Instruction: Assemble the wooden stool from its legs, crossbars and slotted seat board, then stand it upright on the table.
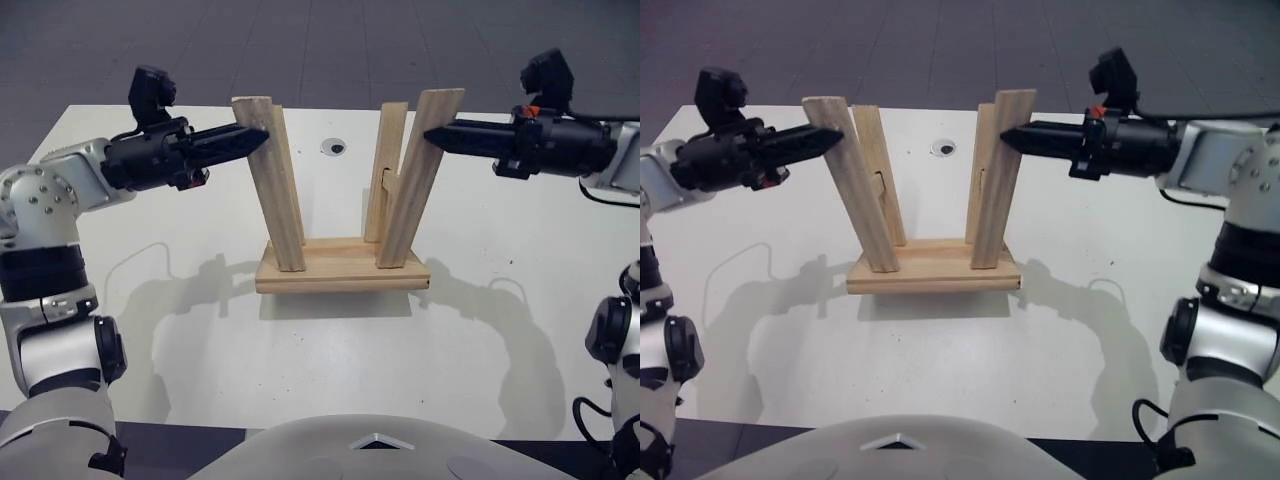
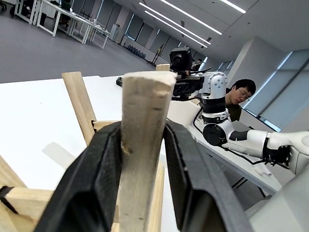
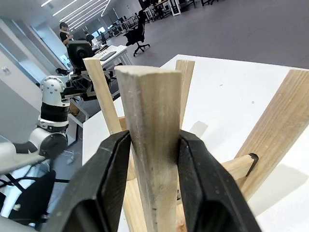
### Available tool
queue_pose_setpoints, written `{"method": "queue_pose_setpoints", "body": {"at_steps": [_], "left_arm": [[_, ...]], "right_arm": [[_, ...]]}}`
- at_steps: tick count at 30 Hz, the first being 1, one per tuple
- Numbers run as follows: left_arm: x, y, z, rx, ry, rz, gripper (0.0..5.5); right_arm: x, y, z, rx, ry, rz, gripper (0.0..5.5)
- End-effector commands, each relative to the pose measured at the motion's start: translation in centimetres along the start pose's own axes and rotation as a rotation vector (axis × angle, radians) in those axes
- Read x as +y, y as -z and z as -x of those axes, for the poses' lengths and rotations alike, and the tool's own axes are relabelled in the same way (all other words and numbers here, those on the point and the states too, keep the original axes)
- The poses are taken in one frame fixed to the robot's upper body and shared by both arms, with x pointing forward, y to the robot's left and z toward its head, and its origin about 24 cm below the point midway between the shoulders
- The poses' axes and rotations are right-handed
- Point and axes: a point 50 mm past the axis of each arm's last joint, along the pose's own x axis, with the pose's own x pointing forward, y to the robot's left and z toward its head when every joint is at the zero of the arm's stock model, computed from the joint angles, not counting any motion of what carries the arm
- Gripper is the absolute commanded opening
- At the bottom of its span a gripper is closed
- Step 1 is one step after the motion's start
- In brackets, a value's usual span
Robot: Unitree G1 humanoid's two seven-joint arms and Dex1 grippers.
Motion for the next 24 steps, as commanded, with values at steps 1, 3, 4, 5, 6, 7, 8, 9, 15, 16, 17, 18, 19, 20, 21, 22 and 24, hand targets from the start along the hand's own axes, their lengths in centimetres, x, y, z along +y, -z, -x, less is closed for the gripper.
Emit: {"method": "queue_pose_setpoints", "body": {"at_steps": [1,3,4,5,6,7,8,9,15,16,17,18,19,20,21,22,24], "left_arm": [[2.3,0.7,-4.4,0.087,-0.004,0.125,1.19],[4.2,0.9,-4.2,0.071,-0.079,0.145,1.19],[5.1,1.1,-3.9,0.057,-0.109,0.165,1.19],[6.1,1.5,-3.4,0.049,-0.149,0.177,1.19],[6.9,2.0,-3.0,0.047,-0.178,0.191,1.19],[7.5,2.6,-2.6,0.055,-0.203,0.194,1.19],[8.0,3.0,-2.4,0.063,-0.226,0.196,1.19],[8.4,3.4,-2.2,0.069,-0.246,0.198,1.19],[10.1,4.3,-3.0,0.051,-0.333,0.157,1.19],[10.2,4.2,-3.3,0.04,-0.339,0.154,1.19],[10.2,4.1,-3.8,0.028,-0.338,0.149,1.19],[10.3,4.1,-4.2,0.016,-0.343,0.145,1.2],[10.4,4.1,-4.4,0.008,-0.356,0.143,1.2],[10.6,4.3,-4.5,0.004,-0.381,0.141,1.22],[10.9,4.6,-4.6,0.002,-0.414,0.138,1.65],[11.1,4.8,-4.6,-0.005,-0.442,0.135,1.91],[11.4,5.0,-4.7,-0.023,-0.474,0.13,2.32]], "right_arm": [[-1.6,0.3,-3.4,0.14,0.138,-0.11,1.38],[-2.0,-0.1,-4.9,0.173,0.144,-0.126,1.4],[-2.1,-0.2,-5.8,0.191,0.129,-0.118,1.41],[-2.4,-0.2,-6.8,0.211,0.126,-0.111,1.43],[-2.8,-0.2,-7.7,0.226,0.133,-0.109,1.43],[-3.2,-0.2,-8.3,0.242,0.146,-0.1,1.44],[-3.7,-0.2,-8.9,0.251,0.158,-0.101,1.44],[-4.2,-0.1,-9.3,0.264,0.17,-0.096,1.44],[-6.4,1.0,-11.0,0.279,0.205,-0.09,1.45],[-6.8,1.2,-11.1,0.271,0.226,-0.098,1.45],[-7.2,1.4,-11.1,0.262,0.247,-0.107,1.45],[-7.4,1.6,-11.3,0.252,0.257,-0.115,1.82],[-7.6,1.8,-11.5,0.243,0.263,-0.124,1.95],[-7.7,2.0,-11.8,0.238,0.265,-0.128,2.2],[-7.7,2.2,-12.2,0.235,0.267,-0.128,2.39],[-7.8,2.6,-12.6,0.231,0.275,-0.133,2.58],[-8.0,3.1,-13.1,0.22,0.281,-0.143,2.97]]}}
